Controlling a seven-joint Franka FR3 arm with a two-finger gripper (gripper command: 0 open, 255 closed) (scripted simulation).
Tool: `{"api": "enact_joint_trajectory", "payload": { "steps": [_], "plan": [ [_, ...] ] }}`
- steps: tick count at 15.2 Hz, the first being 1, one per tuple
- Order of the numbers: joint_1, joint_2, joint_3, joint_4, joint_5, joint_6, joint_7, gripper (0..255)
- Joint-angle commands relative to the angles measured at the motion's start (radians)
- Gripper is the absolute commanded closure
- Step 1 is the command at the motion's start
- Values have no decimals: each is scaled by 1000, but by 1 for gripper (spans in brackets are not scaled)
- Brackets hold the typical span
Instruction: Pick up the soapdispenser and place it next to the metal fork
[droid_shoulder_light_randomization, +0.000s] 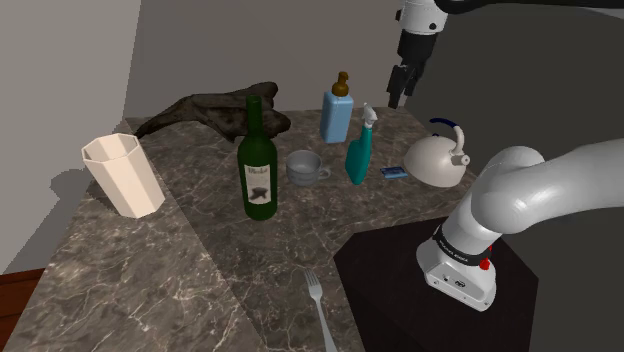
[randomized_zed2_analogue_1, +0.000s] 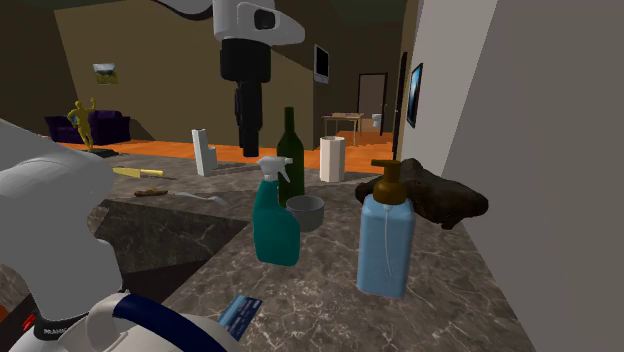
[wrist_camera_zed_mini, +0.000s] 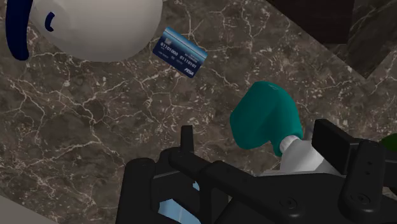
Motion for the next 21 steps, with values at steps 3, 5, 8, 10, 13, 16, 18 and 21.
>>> {"api": "enact_joint_trajectory", "payload": {
  "steps": [3, 5, 8, 10, 13, 16, 18, 21],
  "plan": [
    [-1, 76, -12, 45, -4, 41, -8, 0],
    [-1, 152, -25, 95, -7, 77, -17, 0],
    [-1, 264, -42, 178, -6, 122, -32, 0],
    [-1, 338, -53, 238, -3, 145, -42, 0],
    [-2, 448, -69, 338, 6, 171, -60, 0],
    [-3, 558, -83, 448, 20, 185, -79, 0],
    [-5, 632, -93, 528, 32, 189, -92, 0],
    [-9, 701, -100, 594, 44, 201, -105, 0]
  ]
}}
